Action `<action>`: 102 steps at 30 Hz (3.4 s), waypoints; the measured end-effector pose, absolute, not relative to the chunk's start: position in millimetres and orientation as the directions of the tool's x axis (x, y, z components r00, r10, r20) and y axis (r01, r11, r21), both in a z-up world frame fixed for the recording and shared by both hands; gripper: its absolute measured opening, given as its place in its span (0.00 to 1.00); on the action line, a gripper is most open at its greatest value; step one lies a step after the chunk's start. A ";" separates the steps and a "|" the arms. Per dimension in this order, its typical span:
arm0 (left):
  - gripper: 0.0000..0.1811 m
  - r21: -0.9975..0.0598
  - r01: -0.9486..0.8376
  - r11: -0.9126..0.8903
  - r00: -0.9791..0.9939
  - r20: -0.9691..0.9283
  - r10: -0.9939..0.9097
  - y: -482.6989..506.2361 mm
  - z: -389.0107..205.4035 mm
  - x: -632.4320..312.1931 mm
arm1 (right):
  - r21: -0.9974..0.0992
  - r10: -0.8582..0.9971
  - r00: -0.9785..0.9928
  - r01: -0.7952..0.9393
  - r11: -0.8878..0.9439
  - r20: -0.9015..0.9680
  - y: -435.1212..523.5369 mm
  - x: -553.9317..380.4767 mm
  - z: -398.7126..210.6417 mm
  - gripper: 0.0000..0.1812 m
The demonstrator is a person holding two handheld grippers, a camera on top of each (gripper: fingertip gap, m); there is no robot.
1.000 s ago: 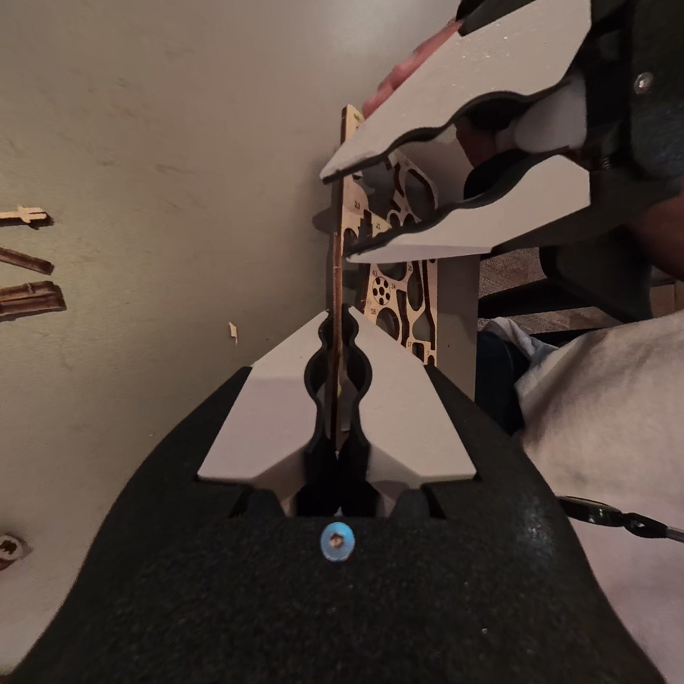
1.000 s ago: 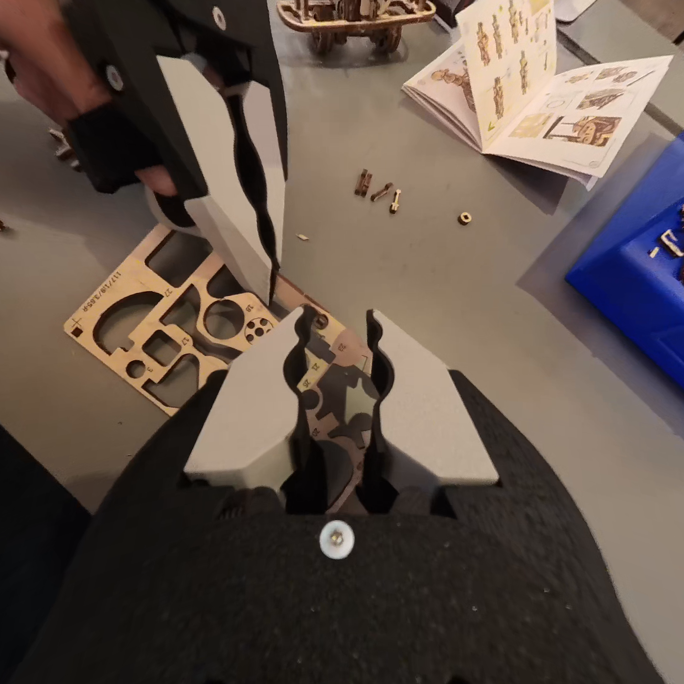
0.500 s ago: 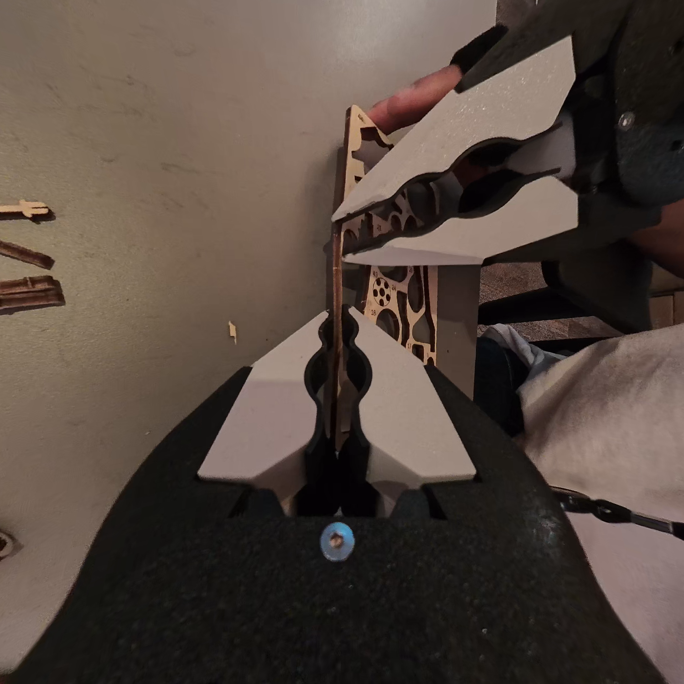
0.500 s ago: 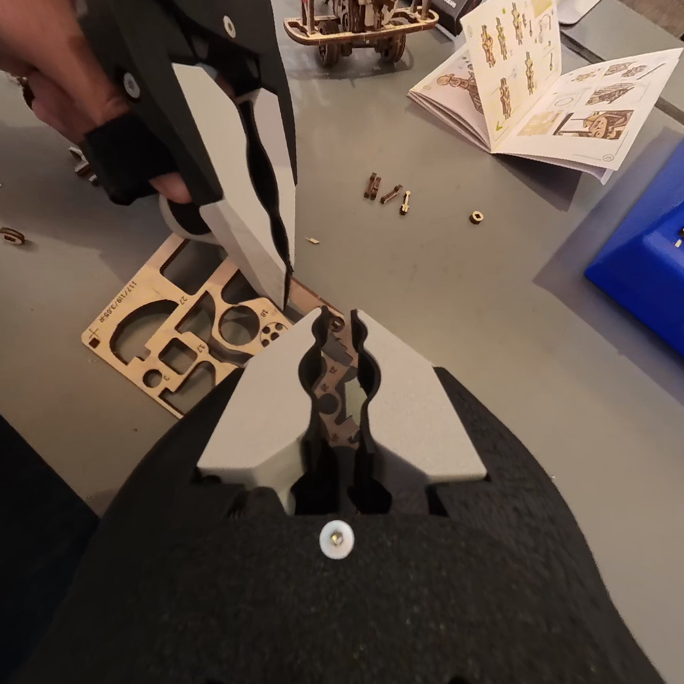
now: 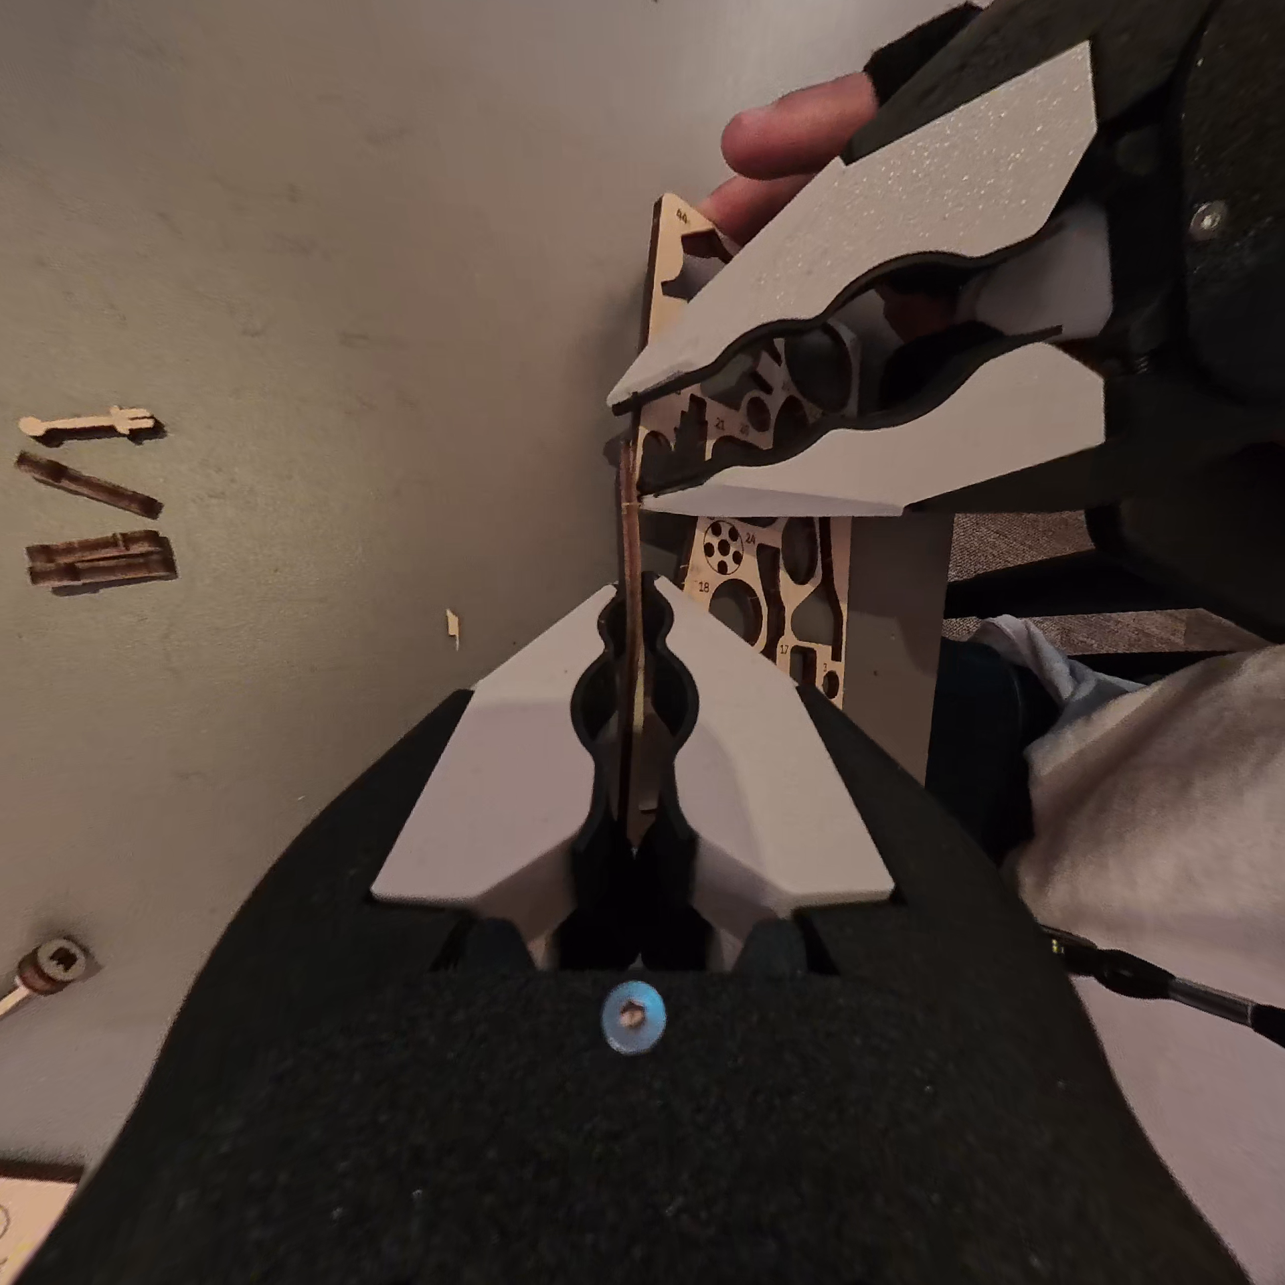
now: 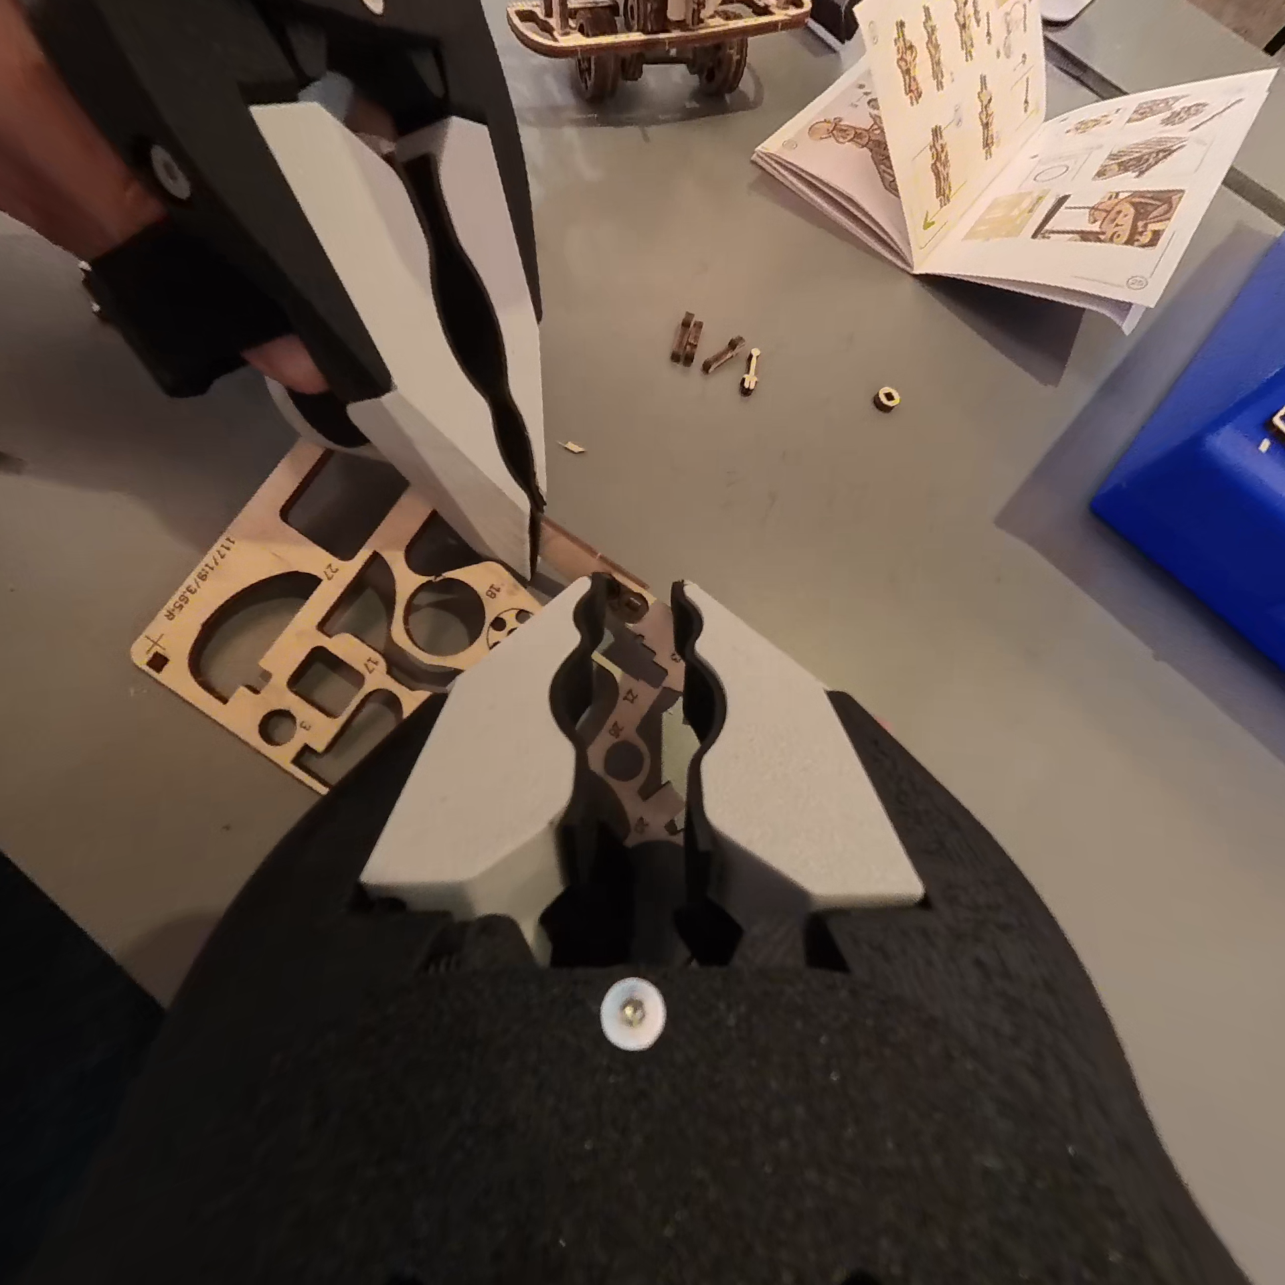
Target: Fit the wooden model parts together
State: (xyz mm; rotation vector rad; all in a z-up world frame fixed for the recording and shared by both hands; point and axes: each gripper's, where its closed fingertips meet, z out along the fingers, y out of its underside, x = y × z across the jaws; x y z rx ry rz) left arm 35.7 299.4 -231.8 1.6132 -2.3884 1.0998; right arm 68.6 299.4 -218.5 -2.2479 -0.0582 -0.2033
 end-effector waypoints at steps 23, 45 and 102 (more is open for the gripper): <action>0.00 -0.434 -0.900 0.024 -0.356 0.704 -0.614 294.5 -228.8 29.4 | -0.801 -0.088 0.996 -0.067 -0.595 -0.017 299.7 72.9 -218.6 0.17; 0.01 -0.532 -0.829 0.173 -0.453 0.457 -0.765 299.2 -231.1 36.3 | -0.746 -0.101 0.993 -0.115 -0.656 -0.064 302.1 74.9 -225.8 0.10; 0.02 -0.576 -0.492 -0.652 -0.361 0.817 -0.449 436.5 -69.1 -143.1 | -0.752 0.583 0.478 -0.360 -0.552 -0.657 435.2 -106.4 -50.3 0.01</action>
